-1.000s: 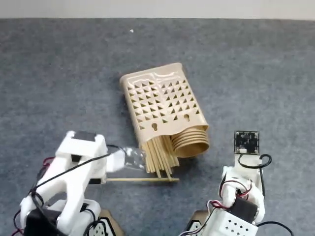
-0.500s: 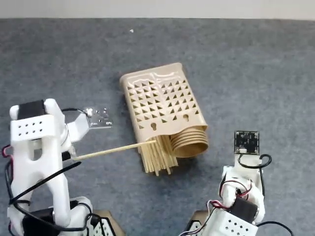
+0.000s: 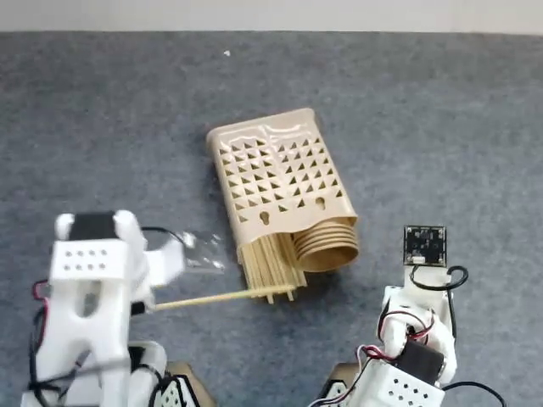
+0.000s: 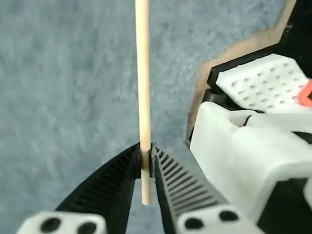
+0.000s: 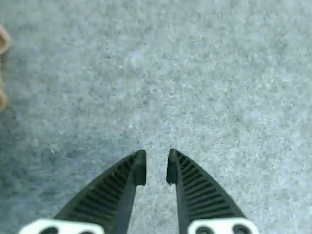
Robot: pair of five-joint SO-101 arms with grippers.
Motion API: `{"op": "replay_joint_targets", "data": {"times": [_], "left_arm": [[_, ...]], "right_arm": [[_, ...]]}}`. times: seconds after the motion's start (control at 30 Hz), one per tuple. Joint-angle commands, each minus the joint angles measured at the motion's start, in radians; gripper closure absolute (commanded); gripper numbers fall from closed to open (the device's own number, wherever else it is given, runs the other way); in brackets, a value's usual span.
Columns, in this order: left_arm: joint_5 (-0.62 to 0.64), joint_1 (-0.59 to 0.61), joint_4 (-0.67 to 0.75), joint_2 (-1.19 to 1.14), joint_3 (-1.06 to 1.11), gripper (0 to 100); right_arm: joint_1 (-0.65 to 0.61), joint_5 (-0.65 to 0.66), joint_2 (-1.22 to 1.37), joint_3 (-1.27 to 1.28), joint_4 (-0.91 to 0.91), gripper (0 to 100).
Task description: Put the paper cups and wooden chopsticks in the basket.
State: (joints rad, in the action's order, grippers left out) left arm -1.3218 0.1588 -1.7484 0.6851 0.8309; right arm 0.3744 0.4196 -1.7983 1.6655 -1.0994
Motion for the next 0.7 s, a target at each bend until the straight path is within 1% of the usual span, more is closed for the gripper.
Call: {"op": "replay_joint_targets", "data": {"times": [0.0,0.1,0.2,0.27,0.37,0.43,0.53,0.67], "left_arm": [[0.091,-0.166,-0.012,0.107,0.010,100],[0.244,-0.211,-0.003,0.127,0.005,100],[0.348,-0.188,0.043,0.143,-0.087,100],[0.471,-0.133,0.146,0.165,-0.171,100],[0.701,-0.059,0.339,0.188,-0.245,100],[0.786,-0.025,0.436,0.188,-0.245,100],[0.974,0.028,0.542,0.147,-0.214,100],[1.120,0.124,0.694,-0.004,-0.166,100]], "right_arm": [[-0.012,0.009,-0.008,0.125,0.016,91.0],[-0.012,0.009,-0.008,0.125,0.015,91.0],[-0.012,0.009,-0.008,0.125,0.015,91.0],[-0.010,0.009,-0.008,0.125,0.015,91.0],[-0.010,0.009,-0.008,0.125,0.015,91.0],[-0.010,0.009,-0.008,0.125,0.013,91.0],[-0.005,0.009,-0.007,0.125,0.013,91.0],[-0.005,0.009,-0.007,0.125,0.013,91.0]]}}
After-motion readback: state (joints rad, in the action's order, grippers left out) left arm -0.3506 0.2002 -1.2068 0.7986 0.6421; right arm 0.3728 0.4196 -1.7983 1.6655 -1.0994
